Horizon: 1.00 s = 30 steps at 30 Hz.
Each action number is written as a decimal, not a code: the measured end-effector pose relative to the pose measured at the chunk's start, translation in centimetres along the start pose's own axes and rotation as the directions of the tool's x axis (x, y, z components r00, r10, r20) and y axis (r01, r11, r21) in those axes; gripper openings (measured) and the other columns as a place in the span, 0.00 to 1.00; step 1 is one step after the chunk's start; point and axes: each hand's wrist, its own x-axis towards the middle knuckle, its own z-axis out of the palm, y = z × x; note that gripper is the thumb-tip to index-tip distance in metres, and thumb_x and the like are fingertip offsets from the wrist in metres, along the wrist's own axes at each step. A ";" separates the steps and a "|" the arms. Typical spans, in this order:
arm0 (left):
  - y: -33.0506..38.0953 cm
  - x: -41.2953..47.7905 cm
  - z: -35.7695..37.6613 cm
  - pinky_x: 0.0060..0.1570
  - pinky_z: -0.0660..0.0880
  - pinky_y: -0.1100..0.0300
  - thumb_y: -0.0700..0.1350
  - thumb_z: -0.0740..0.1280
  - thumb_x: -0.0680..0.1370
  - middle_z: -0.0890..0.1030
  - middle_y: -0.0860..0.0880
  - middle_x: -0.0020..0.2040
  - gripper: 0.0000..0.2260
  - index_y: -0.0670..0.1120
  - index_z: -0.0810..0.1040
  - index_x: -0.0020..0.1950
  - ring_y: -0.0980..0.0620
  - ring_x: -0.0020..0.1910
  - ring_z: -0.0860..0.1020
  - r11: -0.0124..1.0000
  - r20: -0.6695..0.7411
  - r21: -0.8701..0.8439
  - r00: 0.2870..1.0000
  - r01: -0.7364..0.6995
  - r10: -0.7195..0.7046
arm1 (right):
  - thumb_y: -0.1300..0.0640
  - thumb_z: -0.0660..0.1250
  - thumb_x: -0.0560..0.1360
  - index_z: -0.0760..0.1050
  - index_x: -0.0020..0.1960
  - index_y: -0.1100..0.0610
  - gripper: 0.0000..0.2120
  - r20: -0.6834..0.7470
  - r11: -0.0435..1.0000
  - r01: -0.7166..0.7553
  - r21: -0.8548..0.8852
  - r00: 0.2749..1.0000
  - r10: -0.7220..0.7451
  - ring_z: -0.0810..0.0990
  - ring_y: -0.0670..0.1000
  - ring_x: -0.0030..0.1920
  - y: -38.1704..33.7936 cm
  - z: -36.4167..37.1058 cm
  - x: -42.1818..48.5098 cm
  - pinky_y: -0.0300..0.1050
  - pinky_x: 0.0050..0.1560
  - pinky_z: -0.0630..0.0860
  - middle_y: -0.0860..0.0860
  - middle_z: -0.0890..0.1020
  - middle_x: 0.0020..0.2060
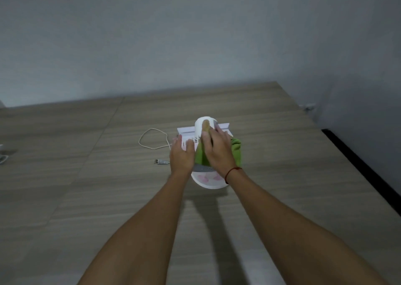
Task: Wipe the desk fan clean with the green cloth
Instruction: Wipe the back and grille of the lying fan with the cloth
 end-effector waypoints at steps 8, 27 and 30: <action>2.3 -2.6 0.5 0.56 0.72 0.51 0.62 0.64 0.75 0.80 0.49 0.45 0.19 0.47 0.79 0.45 0.49 0.47 0.78 0.957 -0.149 0.227 0.965 -0.178 0.215 | 0.53 0.56 0.80 0.65 0.72 0.58 0.22 -0.006 0.906 -0.339 0.255 0.936 0.352 0.68 0.53 0.72 1.8 -3.3 -0.5 0.45 0.71 0.63 0.55 0.70 0.71; 2.1 -5.4 -1.1 0.45 0.73 0.50 0.45 0.63 0.76 0.76 0.42 0.38 0.09 0.42 0.70 0.39 0.39 0.43 0.76 0.972 -0.068 0.198 0.988 -0.125 0.141 | 0.52 0.66 0.75 0.78 0.48 0.66 0.15 0.085 0.874 -0.451 0.181 0.892 0.443 0.76 0.53 0.41 1.4 -4.5 -2.7 0.42 0.39 0.69 0.57 0.80 0.42; 1.3 -5.8 -1.6 0.42 0.72 0.52 0.43 0.66 0.75 0.75 0.40 0.39 0.13 0.44 0.66 0.33 0.42 0.40 0.74 0.995 -0.062 0.095 0.998 0.006 0.000 | 0.53 0.69 0.73 0.79 0.46 0.68 0.16 0.137 0.874 -0.452 0.178 0.891 0.433 0.79 0.56 0.42 1.0 -5.0 -3.4 0.47 0.41 0.74 0.60 0.83 0.43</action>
